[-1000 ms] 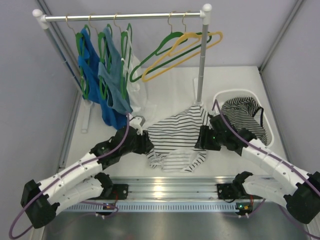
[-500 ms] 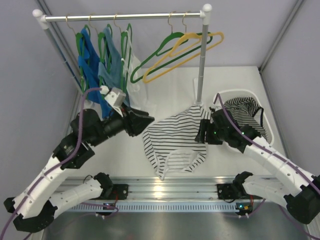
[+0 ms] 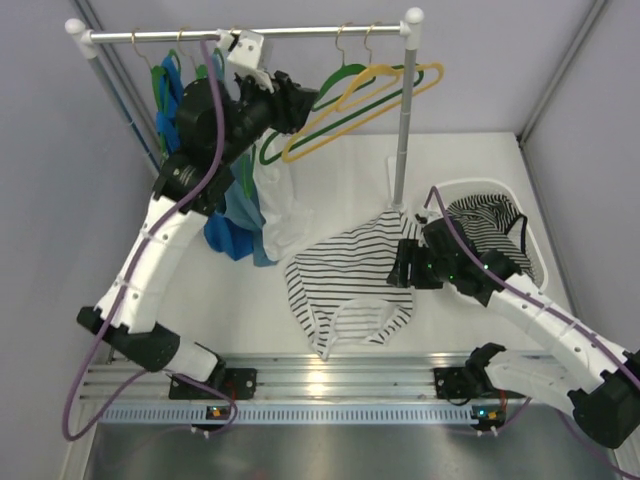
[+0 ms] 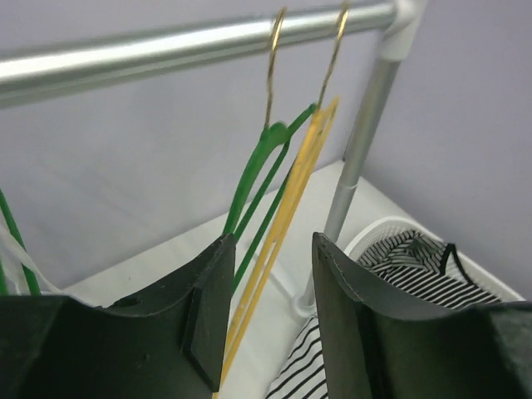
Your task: Place the tank top on the hanger
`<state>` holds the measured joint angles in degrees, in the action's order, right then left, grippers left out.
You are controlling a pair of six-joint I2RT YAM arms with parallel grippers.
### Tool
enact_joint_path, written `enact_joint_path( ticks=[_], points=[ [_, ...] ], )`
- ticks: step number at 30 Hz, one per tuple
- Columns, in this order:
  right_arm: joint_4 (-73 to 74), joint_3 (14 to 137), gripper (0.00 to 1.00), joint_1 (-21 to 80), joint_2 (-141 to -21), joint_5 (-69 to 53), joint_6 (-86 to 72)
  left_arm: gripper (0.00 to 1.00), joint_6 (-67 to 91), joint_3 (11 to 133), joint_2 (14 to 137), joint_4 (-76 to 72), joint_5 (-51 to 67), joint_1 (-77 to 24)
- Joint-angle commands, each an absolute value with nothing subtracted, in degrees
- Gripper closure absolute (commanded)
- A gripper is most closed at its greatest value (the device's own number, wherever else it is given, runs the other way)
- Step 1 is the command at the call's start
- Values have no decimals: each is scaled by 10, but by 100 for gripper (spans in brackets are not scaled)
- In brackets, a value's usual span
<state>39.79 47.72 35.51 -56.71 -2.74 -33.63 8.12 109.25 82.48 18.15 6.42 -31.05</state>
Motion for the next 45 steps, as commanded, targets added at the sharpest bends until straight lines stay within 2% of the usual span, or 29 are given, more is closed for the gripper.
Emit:
enact_joint_path(
  ticks=[1, 9, 24, 33, 36, 37, 40, 41, 45],
  points=[
    [374, 484, 40, 363, -548, -40, -318, 53, 59, 1125, 862, 172, 148, -273],
    [375, 471, 39, 363, -528, -48, -311, 52, 10, 1142, 917, 148, 268, -223],
    [373, 457, 39, 363, -511, -54, -316, 53, -38, 1185, 979, 209, 272, -222],
    [373, 451, 39, 363, -504, -54, -318, 57, -34, 1177, 990, 208, 274, -225],
    [372, 447, 39, 363, -503, -54, -318, 62, -36, 1170, 988, 207, 269, -229],
    [371, 446, 39, 362, -502, -55, -318, 67, -36, 1167, 988, 206, 270, -229],
    [371, 445, 39, 362, -503, -55, -318, 76, -40, 1164, 986, 207, 271, -233],
    [371, 445, 39, 363, -503, -55, -318, 84, -40, 1164, 984, 207, 271, -234],
    [372, 445, 39, 363, -501, -54, -316, 96, -41, 1163, 980, 207, 260, -240]
  ],
)
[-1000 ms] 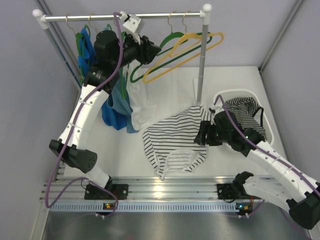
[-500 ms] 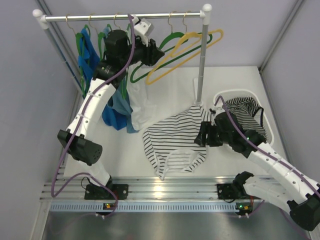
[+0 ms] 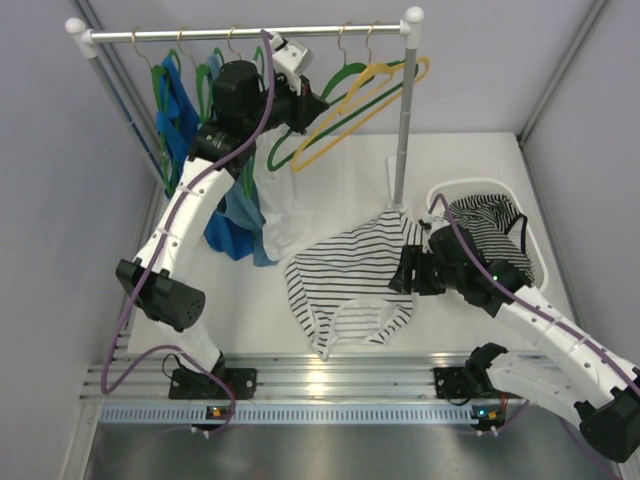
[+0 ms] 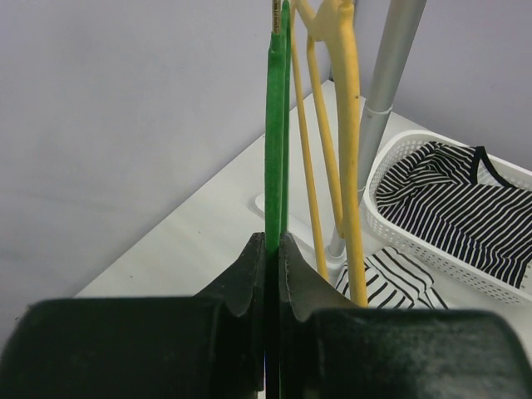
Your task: Place the tank top on the hanger
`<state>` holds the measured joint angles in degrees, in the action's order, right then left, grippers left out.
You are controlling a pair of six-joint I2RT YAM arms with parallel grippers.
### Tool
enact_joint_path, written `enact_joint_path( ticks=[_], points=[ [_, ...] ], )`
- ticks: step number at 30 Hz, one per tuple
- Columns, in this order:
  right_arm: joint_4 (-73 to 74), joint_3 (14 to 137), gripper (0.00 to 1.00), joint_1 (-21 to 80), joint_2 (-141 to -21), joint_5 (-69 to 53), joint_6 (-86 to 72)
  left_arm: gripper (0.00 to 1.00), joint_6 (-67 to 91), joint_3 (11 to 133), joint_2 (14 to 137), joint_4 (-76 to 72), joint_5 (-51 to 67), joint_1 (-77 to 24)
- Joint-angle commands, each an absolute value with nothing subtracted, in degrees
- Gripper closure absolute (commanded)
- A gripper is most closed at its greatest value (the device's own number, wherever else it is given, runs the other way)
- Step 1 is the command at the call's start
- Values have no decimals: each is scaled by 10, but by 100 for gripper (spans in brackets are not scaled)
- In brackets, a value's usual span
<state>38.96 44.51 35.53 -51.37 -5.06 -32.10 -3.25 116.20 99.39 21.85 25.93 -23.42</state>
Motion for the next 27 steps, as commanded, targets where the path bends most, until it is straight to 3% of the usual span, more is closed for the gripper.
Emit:
enact_joint_path(
  ticks=[1, 19, 27],
  points=[
    [372, 443, 39, 363, -501, -54, -316, 97, -42, 1164, 977, 204, 254, -241],
    [368, 443, 39, 363, -504, -55, -311, 100, -4, 1127, 897, 137, 174, -245],
    [368, 444, 39, 362, -503, -59, -309, 100, 16, 1037, 833, 132, 148, -245]
  ],
)
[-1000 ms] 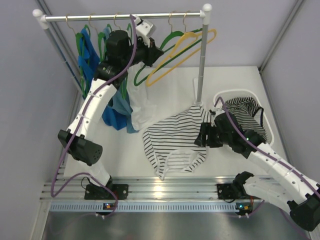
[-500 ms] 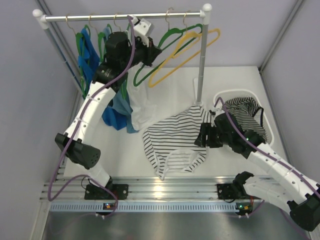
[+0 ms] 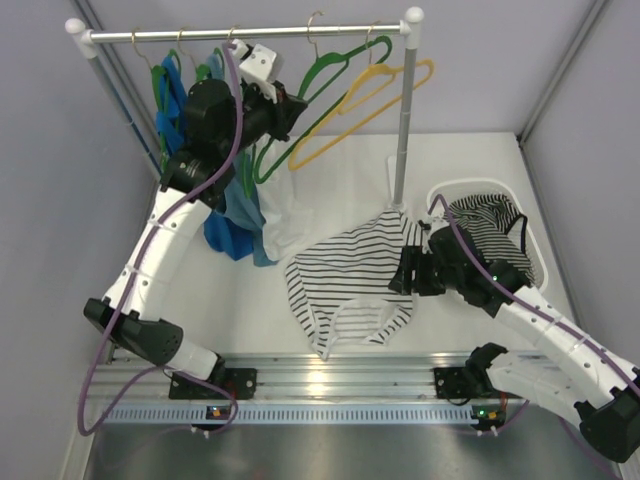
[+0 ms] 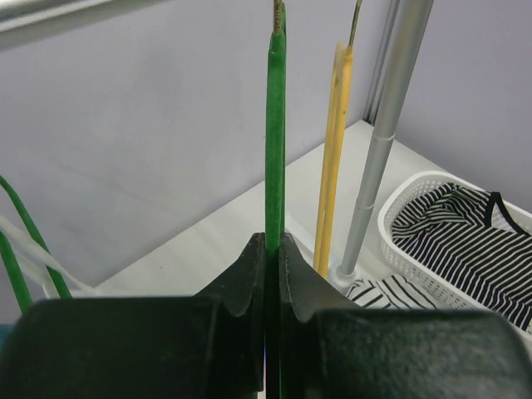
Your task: Place the tank top on the hanger
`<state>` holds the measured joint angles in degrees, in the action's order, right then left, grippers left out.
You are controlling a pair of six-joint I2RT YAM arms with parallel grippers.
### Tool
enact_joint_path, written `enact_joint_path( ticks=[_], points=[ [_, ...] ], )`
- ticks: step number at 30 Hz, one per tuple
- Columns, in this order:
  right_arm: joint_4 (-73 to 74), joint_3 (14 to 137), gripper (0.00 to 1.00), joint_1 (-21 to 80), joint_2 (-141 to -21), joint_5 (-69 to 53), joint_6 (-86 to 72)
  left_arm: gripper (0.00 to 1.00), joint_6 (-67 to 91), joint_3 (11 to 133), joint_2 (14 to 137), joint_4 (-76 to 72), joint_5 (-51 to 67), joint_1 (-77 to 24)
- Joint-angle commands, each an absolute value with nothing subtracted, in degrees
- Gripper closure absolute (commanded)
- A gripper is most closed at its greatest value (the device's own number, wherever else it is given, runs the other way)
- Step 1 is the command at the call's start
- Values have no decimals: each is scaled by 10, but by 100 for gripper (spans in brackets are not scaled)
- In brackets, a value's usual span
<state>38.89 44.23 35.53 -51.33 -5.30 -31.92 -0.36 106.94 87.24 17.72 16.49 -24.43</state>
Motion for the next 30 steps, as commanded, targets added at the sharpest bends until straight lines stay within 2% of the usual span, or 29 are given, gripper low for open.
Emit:
enact_joint_path(
  ticks=[1, 12, 21, 30],
  points=[
    [368, 442, 39, 362, -501, -59, -308, 100, 17, 1025, 825, 130, 146, -246],
    [369, 432, 39, 362, -499, -61, -308, 100, 45, 914, 705, 164, 125, -246],
    [383, 433, 39, 363, -498, -54, -306, 100, 69, 746, 603, 194, 131, -254],
    [398, 424, 39, 363, -496, -34, -305, 100, 75, 647, 505, 260, 141, -255]
  ],
)
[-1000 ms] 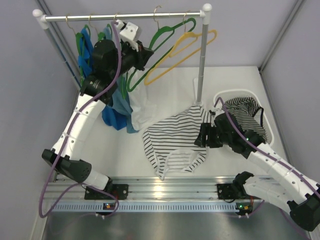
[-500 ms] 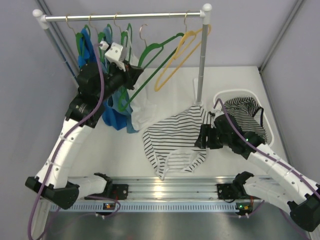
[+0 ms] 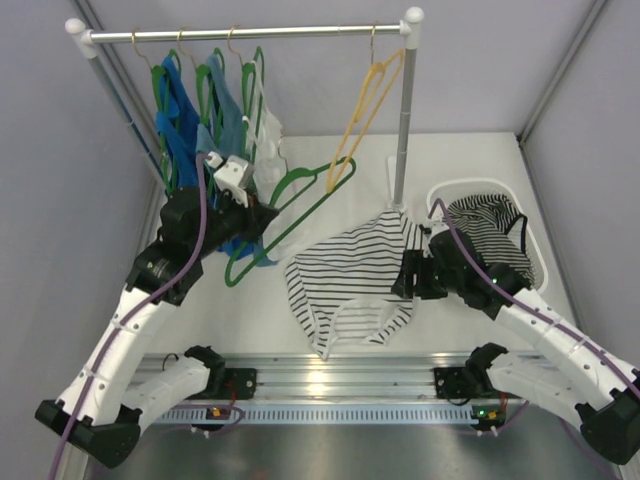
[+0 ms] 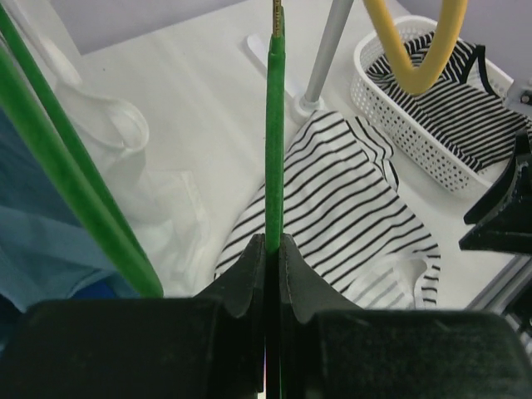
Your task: Place the tank top on the hanger
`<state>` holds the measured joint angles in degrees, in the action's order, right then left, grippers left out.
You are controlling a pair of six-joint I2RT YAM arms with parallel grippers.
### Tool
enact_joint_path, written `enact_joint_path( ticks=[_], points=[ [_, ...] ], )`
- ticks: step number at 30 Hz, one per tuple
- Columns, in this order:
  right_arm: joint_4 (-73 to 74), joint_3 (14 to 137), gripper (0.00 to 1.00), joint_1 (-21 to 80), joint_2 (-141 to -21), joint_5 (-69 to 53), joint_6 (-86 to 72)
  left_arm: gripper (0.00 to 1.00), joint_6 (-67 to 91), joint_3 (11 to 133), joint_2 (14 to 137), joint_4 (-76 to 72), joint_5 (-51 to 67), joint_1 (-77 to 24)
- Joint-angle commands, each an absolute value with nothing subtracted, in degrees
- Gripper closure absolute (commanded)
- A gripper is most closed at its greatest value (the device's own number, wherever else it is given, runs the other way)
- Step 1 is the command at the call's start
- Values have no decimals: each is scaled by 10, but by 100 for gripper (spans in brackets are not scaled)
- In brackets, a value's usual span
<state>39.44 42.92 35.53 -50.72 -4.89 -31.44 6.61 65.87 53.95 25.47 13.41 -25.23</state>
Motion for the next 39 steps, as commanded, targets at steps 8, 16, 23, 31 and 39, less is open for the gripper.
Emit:
enact_joint_path(
  ticks=[8, 16, 23, 31, 39],
  points=[
    [417, 392, 40, 363, -481, -27, -319, 100, 53, 618, 445, 369, 218, -255],
    [409, 355, 46, 374, -479, -25, -348, 100, 37, 604, 402, 457, 301, -255],
    [369, 367, 49, 421, -530, 14, -409, 100, 41, 617, 410, 487, 338, -259],
    [335, 371, 51, 480, -606, 66, -473, 100, 37, 613, 453, 497, 316, -308],
    [305, 368, 47, 480, -657, 108, -503, 100, 30, 622, 497, 510, 253, -369]
  ],
)
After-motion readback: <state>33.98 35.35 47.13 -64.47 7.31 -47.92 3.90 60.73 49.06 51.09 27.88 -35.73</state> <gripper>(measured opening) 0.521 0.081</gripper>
